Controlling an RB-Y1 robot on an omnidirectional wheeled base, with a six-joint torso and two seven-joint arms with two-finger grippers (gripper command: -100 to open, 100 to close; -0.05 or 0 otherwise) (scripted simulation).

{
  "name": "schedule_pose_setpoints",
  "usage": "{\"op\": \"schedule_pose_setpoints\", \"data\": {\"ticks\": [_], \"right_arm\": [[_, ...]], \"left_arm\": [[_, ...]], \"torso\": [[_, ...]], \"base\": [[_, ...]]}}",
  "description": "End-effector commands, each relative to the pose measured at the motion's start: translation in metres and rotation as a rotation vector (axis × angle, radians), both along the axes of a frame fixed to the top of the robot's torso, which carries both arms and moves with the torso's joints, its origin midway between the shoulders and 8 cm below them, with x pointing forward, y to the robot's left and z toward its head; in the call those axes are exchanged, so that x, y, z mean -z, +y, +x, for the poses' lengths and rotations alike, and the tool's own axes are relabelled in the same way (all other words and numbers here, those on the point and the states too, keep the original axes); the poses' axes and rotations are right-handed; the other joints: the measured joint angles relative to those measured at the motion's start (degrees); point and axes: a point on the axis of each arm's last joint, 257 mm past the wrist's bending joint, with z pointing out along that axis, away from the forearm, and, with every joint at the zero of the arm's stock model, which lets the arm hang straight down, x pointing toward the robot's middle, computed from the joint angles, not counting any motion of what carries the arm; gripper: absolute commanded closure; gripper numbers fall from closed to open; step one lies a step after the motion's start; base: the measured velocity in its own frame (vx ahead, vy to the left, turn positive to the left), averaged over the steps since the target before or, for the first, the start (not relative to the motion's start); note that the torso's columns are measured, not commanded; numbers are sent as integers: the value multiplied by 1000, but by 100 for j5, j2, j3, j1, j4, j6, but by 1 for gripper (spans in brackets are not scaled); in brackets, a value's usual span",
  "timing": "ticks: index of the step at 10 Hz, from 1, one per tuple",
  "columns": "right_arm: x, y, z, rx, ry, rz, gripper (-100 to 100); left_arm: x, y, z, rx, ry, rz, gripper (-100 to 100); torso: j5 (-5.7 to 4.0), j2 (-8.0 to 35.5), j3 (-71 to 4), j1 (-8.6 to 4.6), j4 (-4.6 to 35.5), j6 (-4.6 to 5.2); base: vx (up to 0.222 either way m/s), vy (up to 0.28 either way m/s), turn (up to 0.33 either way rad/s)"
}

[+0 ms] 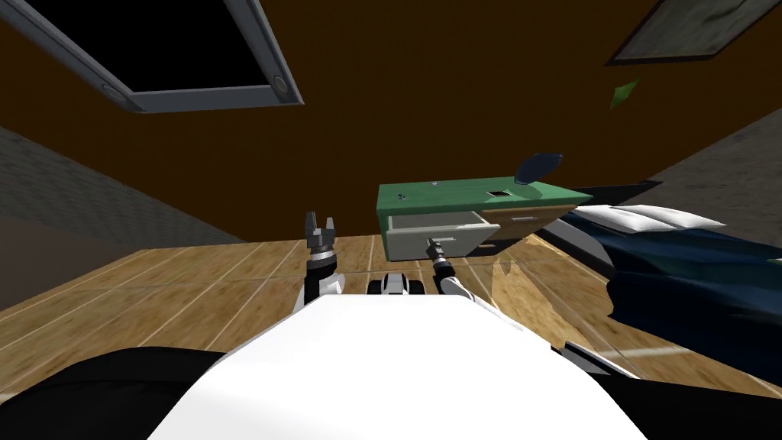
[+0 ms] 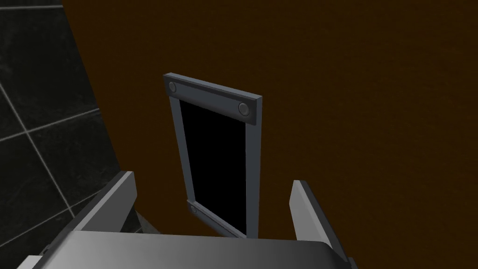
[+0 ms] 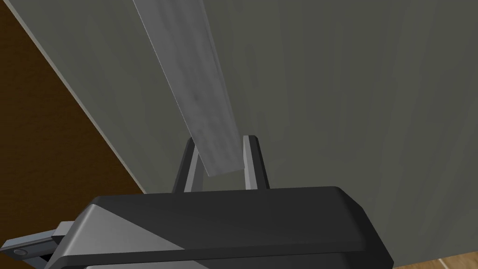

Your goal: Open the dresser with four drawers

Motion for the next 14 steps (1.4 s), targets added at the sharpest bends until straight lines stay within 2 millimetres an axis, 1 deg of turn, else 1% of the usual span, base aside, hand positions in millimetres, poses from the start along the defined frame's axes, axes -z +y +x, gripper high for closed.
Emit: {"op": "schedule_pose_setpoints", "data": {"ticks": [1, 2, 3, 5, 8, 11, 12, 13, 14], "right_arm": [[-7, 16, -26, -51, -18, -2, 100], [-10, 26, -36, -73, -21, 4, 100], [-12, 22, -32, -89, 1, 6, -100], [-23, 20, -29, -106, 1, 5, -100], [-40, 19, -26, -136, 1, 4, -100], [-58, 21, -25, -172, 0, 1, -100], [-44, 18, -28, -165, 26, 0, -100], [-43, 18, -29, -167, 31, -3, 0], [-40, 17, -29, -166, 36, -4, 0]], "left_arm": [[0, 0, 0, 0, 0, 0, 0], [0, 0, 0, 0, 0, 0, 0], [0, 0, 0, 0, 0, 0, 0], [0, 0, 0, 0, 0, 0, 0], [0, 0, 0, 0, 0, 0, 0], [0, 0, 0, 0, 0, 0, 0], [0, 0, 0, 0, 0, 0, 0], [0, 0, 0, 0, 0, 0, 0], [0, 0, 0, 0, 0, 0, 0]], "torso": [[-1, 4, 3, 1, -3, 3], [5, 10, 5, -1, 5, 11], [5, 14, 7, -5, 10, 9], [-4, -4, 1, 37, -11, -27], [-11, -20, -8, 28, -23, -29], [8, 12, 4, 45, 12, -28], [18, 28, 10, 53, 29, -27], [8, 31, 17, 49, 16, -32], [1, 22, 13, 43, 5, -31]], "base": [[55, 5, -241], [56, -1, -259], [34, 35, -173], [13, 60, -91], [4, 50, -90], [11, 48, -88], [16, 14, -18], [8, -1, -1], [0, 0, 0]]}}
